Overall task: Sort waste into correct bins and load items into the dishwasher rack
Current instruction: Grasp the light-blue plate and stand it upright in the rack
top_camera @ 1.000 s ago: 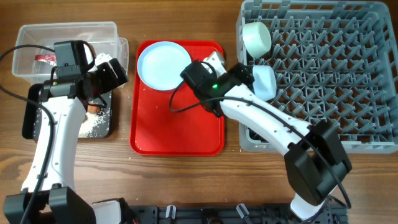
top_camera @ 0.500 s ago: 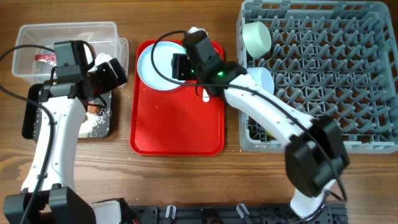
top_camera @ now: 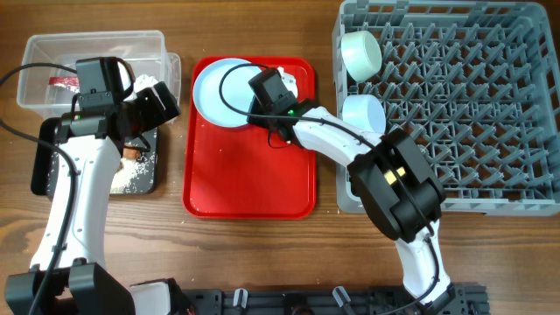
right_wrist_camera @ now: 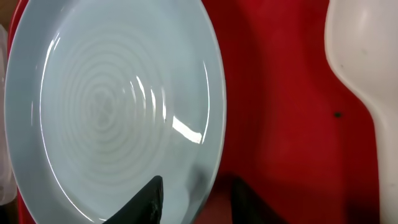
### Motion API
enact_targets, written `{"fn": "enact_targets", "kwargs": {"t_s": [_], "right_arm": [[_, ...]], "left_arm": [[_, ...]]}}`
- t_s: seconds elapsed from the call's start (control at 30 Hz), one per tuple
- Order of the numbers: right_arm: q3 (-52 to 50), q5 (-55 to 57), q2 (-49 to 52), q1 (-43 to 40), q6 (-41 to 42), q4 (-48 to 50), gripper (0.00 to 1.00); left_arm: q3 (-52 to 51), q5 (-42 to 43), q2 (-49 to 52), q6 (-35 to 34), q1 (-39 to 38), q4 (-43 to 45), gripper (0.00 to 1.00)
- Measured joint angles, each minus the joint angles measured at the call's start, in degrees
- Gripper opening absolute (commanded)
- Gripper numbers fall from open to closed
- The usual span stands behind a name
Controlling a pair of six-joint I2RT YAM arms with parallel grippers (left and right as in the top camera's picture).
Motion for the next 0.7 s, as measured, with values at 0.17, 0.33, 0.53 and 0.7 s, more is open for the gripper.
{"fn": "enact_targets", "kwargs": {"t_s": [0.17,0.33,0.53,0.7], "right_arm": [[0.2,-2.7,0.3,-0.4,1.0,-1.3,0.04],[1.1,-6.8,-0.6,-4.4,-2.3,-7.3,0.04],[1.0,-7.2,-17.5,-9.8,-22.9,-14.4,0.04],[1.5,6.1,-36.7,-9.5,-30.5,-18.3,0.04]], "left_arm": [[0.0,0.0,0.0,0.0,0.0,0.0,1.0],[0.0,0.0,0.0,0.0,0.0,0.0,1.0],[0.0,0.0,0.0,0.0,0.0,0.0,1.0],[0.0,0.0,0.0,0.0,0.0,0.0,1.0]]}}
